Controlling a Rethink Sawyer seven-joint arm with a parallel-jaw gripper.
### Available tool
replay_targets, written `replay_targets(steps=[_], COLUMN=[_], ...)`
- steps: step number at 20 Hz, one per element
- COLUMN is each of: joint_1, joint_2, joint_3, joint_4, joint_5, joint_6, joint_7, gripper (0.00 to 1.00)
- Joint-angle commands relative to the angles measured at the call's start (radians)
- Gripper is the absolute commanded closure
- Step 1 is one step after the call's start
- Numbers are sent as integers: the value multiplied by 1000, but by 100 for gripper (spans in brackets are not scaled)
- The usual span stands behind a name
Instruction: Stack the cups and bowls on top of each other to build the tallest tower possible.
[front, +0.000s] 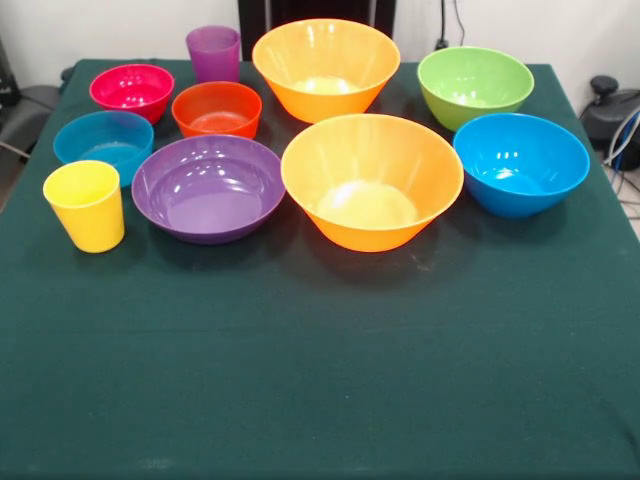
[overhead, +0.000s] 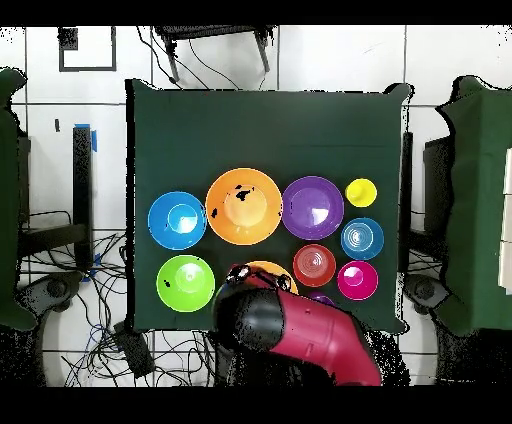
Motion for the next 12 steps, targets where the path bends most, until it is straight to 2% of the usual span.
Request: replay_targets(steps=[1, 12], joint_1=[-100, -319], joint_2=[171, 294], joint_3=[102, 233], joint_4=[-99, -215], joint_5=[-129, -253], joint_6=[-116, -143], joint_7=[-55, -147], gripper=[0, 0])
